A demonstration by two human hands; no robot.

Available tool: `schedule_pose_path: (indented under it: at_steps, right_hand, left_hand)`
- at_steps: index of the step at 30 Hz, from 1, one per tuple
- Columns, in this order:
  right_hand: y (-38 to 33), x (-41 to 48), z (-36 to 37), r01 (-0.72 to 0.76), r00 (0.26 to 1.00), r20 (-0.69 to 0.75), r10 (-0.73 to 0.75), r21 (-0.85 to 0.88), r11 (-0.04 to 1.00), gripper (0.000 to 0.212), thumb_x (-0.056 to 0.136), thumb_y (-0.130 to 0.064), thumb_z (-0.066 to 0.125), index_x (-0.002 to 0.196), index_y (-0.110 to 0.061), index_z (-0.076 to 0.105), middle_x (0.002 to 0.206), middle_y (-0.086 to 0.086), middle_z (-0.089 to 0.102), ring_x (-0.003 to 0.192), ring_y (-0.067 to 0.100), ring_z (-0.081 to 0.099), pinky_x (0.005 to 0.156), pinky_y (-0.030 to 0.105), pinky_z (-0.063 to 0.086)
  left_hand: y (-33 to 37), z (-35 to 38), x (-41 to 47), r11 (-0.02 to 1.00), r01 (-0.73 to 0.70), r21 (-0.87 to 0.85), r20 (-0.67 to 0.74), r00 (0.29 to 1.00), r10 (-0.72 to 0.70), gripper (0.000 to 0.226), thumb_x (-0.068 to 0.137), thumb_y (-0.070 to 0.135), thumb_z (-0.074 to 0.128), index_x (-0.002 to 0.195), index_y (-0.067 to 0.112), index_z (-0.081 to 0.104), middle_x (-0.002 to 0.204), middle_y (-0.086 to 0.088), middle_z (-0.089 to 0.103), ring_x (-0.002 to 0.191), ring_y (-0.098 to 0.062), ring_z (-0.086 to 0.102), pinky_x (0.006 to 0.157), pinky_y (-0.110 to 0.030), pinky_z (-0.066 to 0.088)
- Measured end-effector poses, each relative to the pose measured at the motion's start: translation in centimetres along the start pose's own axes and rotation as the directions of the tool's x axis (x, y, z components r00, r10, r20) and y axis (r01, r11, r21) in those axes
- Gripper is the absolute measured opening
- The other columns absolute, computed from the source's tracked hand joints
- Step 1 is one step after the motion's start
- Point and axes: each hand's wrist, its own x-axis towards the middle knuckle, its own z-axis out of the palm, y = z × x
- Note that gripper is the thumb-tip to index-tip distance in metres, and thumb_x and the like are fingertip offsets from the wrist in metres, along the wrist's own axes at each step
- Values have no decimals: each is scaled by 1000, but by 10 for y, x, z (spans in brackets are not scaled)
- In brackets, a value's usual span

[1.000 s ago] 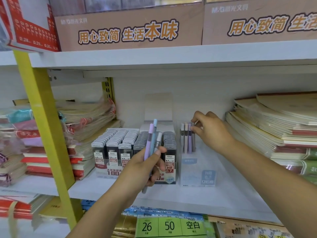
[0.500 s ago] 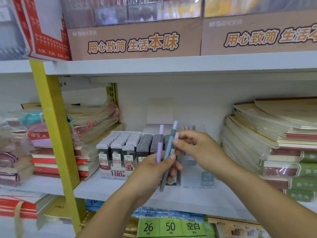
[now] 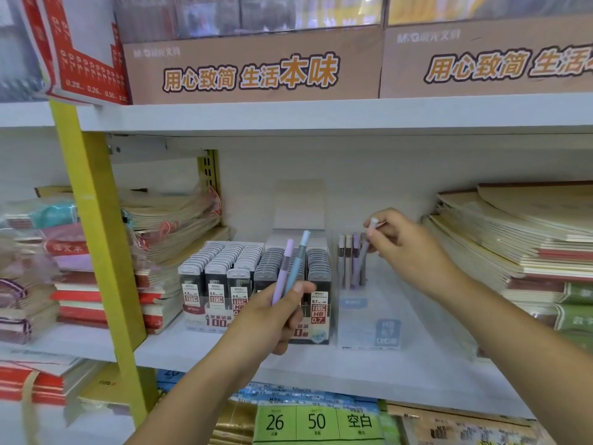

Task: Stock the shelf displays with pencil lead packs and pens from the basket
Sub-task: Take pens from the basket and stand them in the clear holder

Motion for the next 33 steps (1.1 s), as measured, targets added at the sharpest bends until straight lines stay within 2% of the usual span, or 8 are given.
schedule_pose_path:
  at_steps: [11,16,19,24,26,28,30,33]
  right_hand:
    - [7,2,27,55,991,128,-50,-35,998,16,97,-27,54,89,-40,53,78,0,72,74,18,70,76,45,57]
    - [5,3,34,90,990,122,-77,-106,990,28,96,-23,58,98,-43,38,71,-1,71,66,12,68,68,39,57]
    - [8,3,39,70,994,93,-55,-176,982,20,93,-24,64,96,-33,46,67,-1,66,65,17,67,62,28,54]
    - [-7,0,38,104,994,72,-81,-430,897,25,95,-26,60,118,-20,61,96,-2,57,78,9,52,67,17,36]
    - [-21,-8,31,82,996,-11,-88,-242,967,26,96,-30,57,121,-26,62,98,-8,53,80,2,52,70,7,35]
    - [-39,-18,24,-32,997,73,21,154,988,22,95,-36,57,116,-37,62,97,-12,66,85,-5,59,69,1,40]
    - [-51,-27,23,-146,970,236,58,377,915,22,95,-31,60,115,-38,61,95,-10,74,86,-4,67,68,5,47]
    - [-58,-25,12,-154,987,122,103,553,819,18,94,-11,61,107,-23,62,83,6,76,70,13,71,60,22,55]
  left_hand:
    - [-1,-2,1,1000,-8,-26,-27,1000,7,25,103,35,51,97,34,76,62,4,48,47,-8,31,42,-19,29]
    - [-1,-3,1,1000,-12,6,-17,1000,12,25,102,37,51,97,39,76,63,6,48,47,-7,32,43,-19,30]
    - [0,-1,0,1000,-15,6,2,1000,15,24,102,37,52,98,40,75,64,5,50,47,-8,31,43,-19,30]
    - [2,1,-4,999,-32,41,22,999,31,22,102,37,52,102,43,74,62,5,49,46,-8,33,44,-19,30]
    - [3,3,-4,998,-39,43,38,999,37,21,102,37,54,103,43,74,61,6,49,46,-7,33,44,-19,29]
    - [5,8,-1,998,-42,40,49,998,40,21,101,37,54,103,42,75,61,7,49,46,-7,33,44,-18,29]
    - [6,16,2,998,-45,54,64,997,41,19,101,36,56,103,39,75,61,7,49,46,-7,33,44,-18,29]
    - [6,25,5,998,-34,56,74,997,30,22,100,39,56,113,24,68,65,6,54,47,-7,35,43,-18,29]
